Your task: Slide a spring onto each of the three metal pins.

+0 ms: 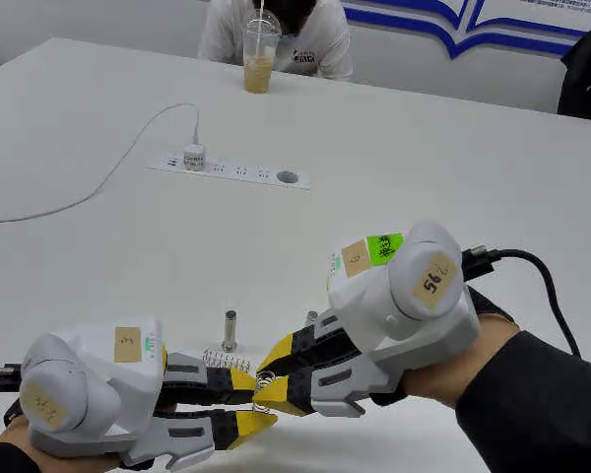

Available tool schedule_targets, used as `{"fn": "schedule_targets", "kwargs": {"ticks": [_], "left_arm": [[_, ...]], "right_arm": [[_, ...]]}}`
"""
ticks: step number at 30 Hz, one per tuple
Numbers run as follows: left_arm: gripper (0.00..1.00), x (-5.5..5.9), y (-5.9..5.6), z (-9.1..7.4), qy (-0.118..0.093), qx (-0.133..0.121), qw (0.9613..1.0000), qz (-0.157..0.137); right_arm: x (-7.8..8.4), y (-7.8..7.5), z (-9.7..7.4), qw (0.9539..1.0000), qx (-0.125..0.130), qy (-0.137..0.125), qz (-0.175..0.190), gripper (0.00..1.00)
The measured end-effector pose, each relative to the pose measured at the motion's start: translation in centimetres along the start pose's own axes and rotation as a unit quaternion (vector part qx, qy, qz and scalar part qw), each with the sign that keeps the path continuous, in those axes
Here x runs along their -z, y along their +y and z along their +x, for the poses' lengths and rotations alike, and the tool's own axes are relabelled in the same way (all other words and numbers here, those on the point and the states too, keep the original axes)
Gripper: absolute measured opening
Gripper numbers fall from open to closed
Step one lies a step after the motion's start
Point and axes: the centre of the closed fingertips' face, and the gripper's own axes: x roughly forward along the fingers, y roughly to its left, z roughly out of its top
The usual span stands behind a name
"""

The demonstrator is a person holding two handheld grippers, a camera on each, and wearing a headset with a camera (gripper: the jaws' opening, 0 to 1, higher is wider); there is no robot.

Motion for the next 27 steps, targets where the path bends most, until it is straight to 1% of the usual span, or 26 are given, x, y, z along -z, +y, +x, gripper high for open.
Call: {"fn": "schedule_targets", "kwargs": {"ticks": [5, 11, 14, 20, 27], "left_arm": [[0.12, -0.1, 0.1, -0.1, -0.001, -0.003, 1.0000, 0.002], [0.15, -0.2, 0.2, -0.2, -0.002, -0.007, 1.0000, -0.003], [0.18, 0.0, 0.2, -0.3, 0.001, -0.008, 0.9999, -0.006], [0.21, 0.2, 0.5, -0.7, 0.003, -0.014, 0.9998, -0.012], [0.23, 0.5, 0.8, -1.3, 0.005, -0.022, 0.9996, -0.019]], "right_arm": [[-0.1, -0.1, -0.1, 1.0000, 0.001, -0.001, 0.000, 0.12], [0.0, -0.3, -0.3, 1.0000, 0.005, 0.001, 0.002, 0.12], [0.0, -0.4, -0.4, 1.0000, 0.007, 0.000, 0.004, 0.12], [0.1, -0.9, -0.8, 0.9998, 0.016, 0.000, 0.008, 0.12], [0.5, -2.0, -1.5, 0.9994, 0.030, 0.000, 0.016, 0.12]]}}
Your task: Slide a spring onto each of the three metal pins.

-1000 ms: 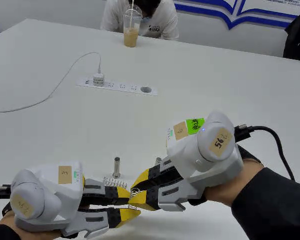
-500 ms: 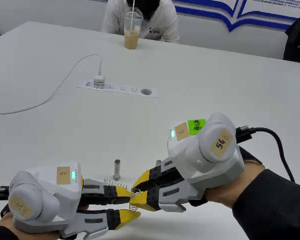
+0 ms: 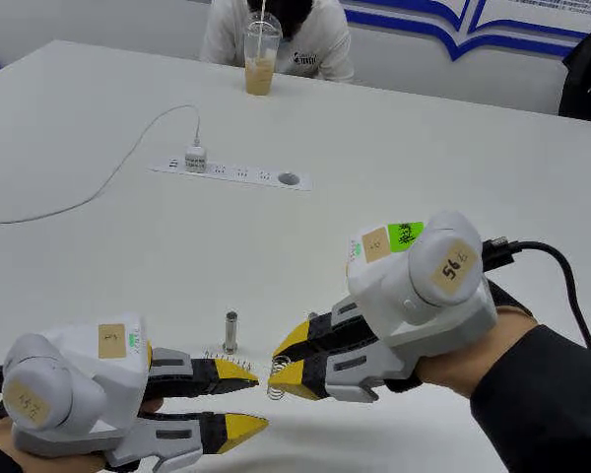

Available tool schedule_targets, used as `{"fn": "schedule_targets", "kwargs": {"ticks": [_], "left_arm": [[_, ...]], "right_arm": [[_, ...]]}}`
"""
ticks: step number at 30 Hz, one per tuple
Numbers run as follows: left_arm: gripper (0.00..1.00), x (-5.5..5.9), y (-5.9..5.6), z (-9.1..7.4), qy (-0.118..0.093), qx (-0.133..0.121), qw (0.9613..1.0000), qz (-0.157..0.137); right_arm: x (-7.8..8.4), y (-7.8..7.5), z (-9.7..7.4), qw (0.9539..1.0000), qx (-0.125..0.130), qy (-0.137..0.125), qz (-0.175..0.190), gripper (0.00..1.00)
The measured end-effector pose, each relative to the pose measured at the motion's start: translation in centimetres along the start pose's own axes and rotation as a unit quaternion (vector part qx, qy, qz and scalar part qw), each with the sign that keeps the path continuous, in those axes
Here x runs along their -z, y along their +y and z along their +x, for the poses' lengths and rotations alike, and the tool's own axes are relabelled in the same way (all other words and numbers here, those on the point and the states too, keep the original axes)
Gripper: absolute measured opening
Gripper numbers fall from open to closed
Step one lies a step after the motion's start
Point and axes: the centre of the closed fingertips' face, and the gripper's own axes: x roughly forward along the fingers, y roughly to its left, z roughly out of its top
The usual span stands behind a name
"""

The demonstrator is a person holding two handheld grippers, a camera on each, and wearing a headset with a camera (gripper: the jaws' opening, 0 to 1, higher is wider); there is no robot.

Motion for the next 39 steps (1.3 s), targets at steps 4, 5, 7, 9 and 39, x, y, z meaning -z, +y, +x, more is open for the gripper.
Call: {"fn": "schedule_targets", "kwargs": {"ticks": [4, 5, 7, 9, 39], "left_arm": [[0.24, 0.3, 0.2, -0.4, 0.001, -0.005, 1.0000, -0.005], [0.24, 0.3, 0.3, -0.4, 0.002, -0.006, 1.0000, -0.006], [0.25, 0.5, 0.4, -0.6, 0.002, -0.009, 0.9999, -0.009], [0.25, 0.6, 0.5, -0.7, 0.003, -0.012, 0.9999, -0.010], [0.27, 1.5, 0.9, -1.4, 0.007, -0.024, 0.9994, -0.024]], "right_arm": [[0.1, -0.7, -0.5, 0.9999, 0.010, -0.001, 0.004, 0.12], [0.2, -0.8, -0.6, 0.9999, 0.011, -0.001, 0.005, 0.12], [0.2, -1.2, -0.7, 0.9999, 0.016, -0.001, 0.007, 0.12], [0.3, -1.4, -0.8, 0.9998, 0.019, -0.001, 0.009, 0.12], [1.1, -6.0, -2.8, 0.9970, 0.070, -0.003, 0.033, 0.12]]}}
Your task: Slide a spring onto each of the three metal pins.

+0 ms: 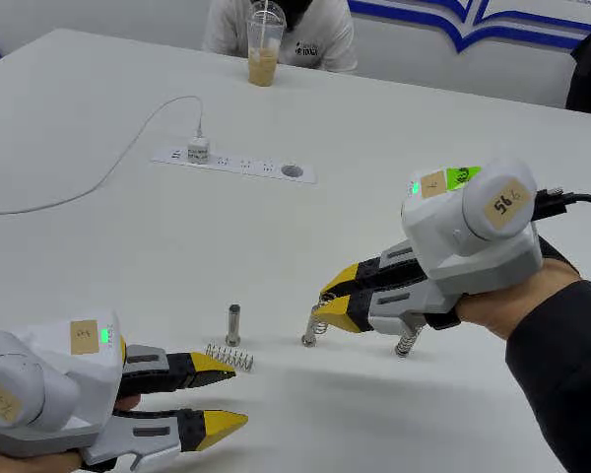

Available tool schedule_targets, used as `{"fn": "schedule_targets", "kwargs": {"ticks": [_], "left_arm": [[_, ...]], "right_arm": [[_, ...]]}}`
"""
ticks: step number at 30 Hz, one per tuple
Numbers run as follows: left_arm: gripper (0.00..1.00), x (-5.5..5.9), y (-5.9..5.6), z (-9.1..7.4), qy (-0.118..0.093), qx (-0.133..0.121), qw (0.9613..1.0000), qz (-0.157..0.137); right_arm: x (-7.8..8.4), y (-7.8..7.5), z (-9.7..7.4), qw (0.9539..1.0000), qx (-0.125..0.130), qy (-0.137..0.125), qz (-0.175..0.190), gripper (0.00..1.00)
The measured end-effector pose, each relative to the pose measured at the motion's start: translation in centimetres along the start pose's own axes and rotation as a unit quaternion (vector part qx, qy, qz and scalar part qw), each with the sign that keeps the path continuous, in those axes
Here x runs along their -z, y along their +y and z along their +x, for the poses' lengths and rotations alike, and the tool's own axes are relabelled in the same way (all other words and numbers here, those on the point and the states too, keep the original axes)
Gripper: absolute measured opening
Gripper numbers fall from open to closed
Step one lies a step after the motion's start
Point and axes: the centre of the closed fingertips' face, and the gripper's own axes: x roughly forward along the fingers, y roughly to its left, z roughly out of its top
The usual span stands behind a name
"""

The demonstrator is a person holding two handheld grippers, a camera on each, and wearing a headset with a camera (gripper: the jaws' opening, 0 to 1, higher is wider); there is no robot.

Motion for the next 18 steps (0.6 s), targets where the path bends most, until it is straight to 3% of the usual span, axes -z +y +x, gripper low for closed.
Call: {"fn": "schedule_targets", "kwargs": {"ticks": [18], "left_arm": [[0.27, 0.2, 0.0, 0.0, 0.002, -0.001, 1.0000, -0.005]], "right_arm": [[0.0, -3.1, 0.4, 0.9991, 0.033, -0.012, 0.025, 0.12]]}}
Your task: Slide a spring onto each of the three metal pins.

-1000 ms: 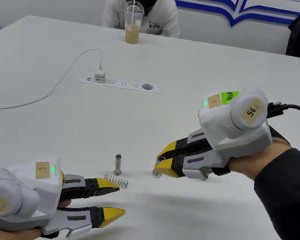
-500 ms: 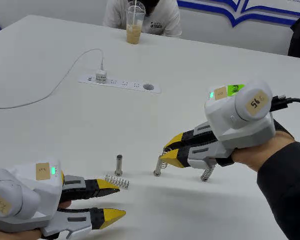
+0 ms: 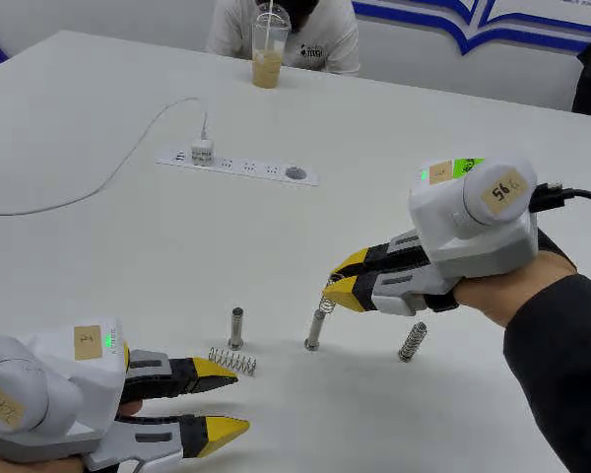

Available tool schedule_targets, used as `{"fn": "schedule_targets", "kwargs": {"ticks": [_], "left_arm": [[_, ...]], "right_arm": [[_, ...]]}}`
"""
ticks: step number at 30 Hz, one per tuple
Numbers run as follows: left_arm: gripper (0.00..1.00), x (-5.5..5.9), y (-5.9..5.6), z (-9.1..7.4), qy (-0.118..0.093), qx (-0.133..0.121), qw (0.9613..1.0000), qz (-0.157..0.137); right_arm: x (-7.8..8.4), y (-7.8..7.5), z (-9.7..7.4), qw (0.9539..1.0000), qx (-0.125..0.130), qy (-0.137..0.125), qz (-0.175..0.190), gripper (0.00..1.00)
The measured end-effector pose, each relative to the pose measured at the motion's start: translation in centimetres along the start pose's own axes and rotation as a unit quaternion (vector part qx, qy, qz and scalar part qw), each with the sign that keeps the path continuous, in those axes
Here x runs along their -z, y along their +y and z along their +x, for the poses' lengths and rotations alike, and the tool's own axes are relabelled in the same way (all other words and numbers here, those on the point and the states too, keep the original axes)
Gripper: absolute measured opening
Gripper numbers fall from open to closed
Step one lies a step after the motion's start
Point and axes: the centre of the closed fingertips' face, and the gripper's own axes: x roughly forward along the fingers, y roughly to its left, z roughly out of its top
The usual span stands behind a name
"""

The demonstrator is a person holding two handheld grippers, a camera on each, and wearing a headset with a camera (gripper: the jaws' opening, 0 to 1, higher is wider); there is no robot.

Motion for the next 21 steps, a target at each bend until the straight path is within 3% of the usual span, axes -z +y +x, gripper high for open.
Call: {"fn": "schedule_targets", "kwargs": {"ticks": [21], "left_arm": [[0.27, 0.2, 0.2, -0.2, 0.002, -0.002, 1.0000, -0.004]], "right_arm": [[0.9, -0.2, 1.3, 0.9998, -0.007, 0.011, 0.013, 0.12]]}}
